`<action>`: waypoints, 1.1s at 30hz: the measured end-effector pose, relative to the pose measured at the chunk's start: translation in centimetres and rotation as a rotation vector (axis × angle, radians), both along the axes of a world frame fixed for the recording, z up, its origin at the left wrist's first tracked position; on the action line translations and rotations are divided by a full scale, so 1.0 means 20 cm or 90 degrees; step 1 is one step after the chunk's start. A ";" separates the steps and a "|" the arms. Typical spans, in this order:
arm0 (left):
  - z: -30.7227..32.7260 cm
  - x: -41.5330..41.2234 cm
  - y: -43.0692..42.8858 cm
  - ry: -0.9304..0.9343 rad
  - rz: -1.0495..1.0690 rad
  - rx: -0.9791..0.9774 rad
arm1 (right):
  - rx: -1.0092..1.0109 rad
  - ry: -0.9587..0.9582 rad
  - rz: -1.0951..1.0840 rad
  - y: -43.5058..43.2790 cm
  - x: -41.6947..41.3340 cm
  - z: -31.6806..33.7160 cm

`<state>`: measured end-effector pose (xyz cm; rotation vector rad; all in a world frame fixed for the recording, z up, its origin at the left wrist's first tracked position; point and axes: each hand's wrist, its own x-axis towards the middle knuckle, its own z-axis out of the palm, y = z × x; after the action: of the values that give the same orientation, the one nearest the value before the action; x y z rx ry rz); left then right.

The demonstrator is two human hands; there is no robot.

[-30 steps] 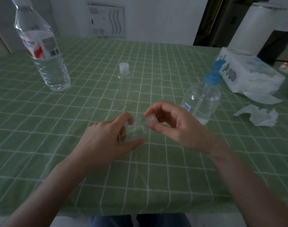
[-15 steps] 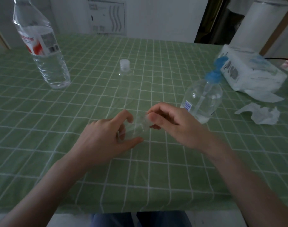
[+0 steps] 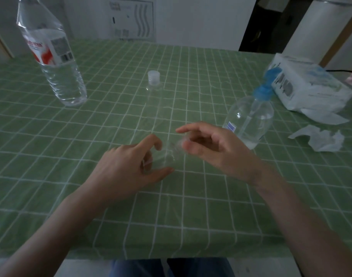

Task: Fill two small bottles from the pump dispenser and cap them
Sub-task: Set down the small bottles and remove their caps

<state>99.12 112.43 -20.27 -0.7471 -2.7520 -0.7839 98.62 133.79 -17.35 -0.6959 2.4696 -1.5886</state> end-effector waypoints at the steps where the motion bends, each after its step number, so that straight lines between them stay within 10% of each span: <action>1: 0.00 0.00 0.00 0.000 0.000 0.000 | 0.012 0.001 -0.013 -0.01 0.00 0.00; 17: -0.02 0.00 -0.01 0.002 0.012 -0.013 | 0.017 0.015 0.017 0.01 0.00 0.01; 33: -0.03 0.00 -0.01 -0.007 0.089 0.072 | 0.336 0.243 -0.052 -0.04 0.37 -0.14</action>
<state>99.16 112.20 -20.85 -0.5248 -2.7075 -0.9061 105.96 132.95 -20.19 -0.8715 3.0308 -0.7982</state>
